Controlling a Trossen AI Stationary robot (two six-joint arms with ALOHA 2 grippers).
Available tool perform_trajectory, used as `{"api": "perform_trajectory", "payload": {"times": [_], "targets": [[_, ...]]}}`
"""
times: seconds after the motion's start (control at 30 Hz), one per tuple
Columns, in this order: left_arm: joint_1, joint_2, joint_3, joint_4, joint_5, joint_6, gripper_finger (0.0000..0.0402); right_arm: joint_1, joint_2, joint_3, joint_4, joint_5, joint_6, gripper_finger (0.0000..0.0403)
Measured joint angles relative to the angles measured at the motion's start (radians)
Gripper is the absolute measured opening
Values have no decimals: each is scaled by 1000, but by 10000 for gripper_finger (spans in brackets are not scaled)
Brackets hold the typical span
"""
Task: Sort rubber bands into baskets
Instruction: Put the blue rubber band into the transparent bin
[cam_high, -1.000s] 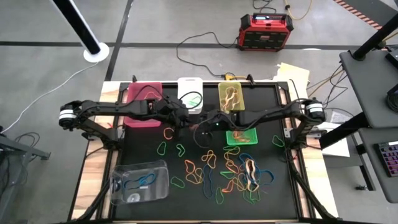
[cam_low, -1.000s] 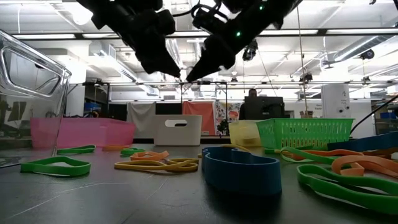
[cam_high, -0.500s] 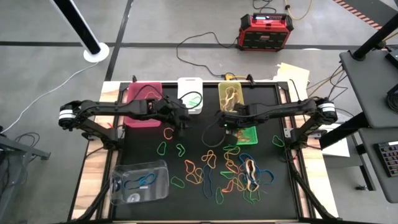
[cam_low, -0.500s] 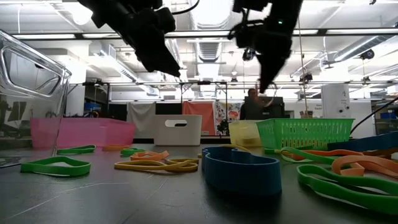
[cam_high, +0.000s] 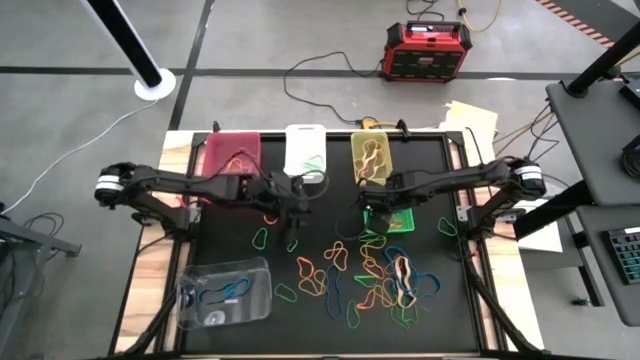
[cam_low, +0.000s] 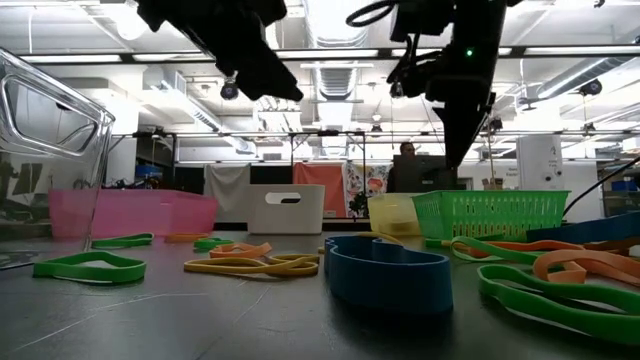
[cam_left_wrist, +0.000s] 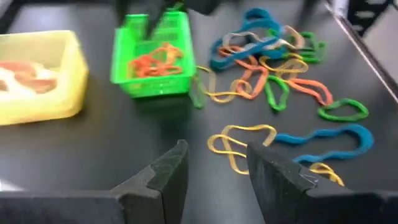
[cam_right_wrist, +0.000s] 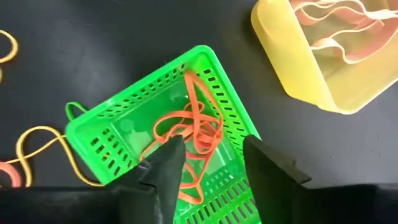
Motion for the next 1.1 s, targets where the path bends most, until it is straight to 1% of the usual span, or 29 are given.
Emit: {"api": "perform_trajectory", "payload": {"times": [0.07,0.13,0.23,0.37,0.5,0.6,0.77,0.83,0.93,1.1], "targets": [[-39,2,0,6,-1,4,146,13,-12,-1,3,0,7,173],[-88,7,0,30,-32,5,146,38,-32,-2,6,2,10,180],[-173,17,1,52,-122,3,146,99,-80,-19,44,6,11,185],[-265,34,48,32,-227,2,146,196,-159,-68,187,56,24,182],[-319,49,81,25,-234,4,146,281,-221,-130,331,64,39,181],[-350,77,82,44,-234,0,146,327,-244,-164,392,78,39,180],[-392,164,86,134,-233,-71,146,382,-248,-190,423,79,65,183],[-408,207,113,129,-234,-99,146,407,-240,-192,424,79,73,185],[-431,286,176,101,-236,-108,146,440,-230,-197,434,79,88,184],[-460,431,314,-66,-236,-45,146,493,-230,-222,523,81,92,185]]}}
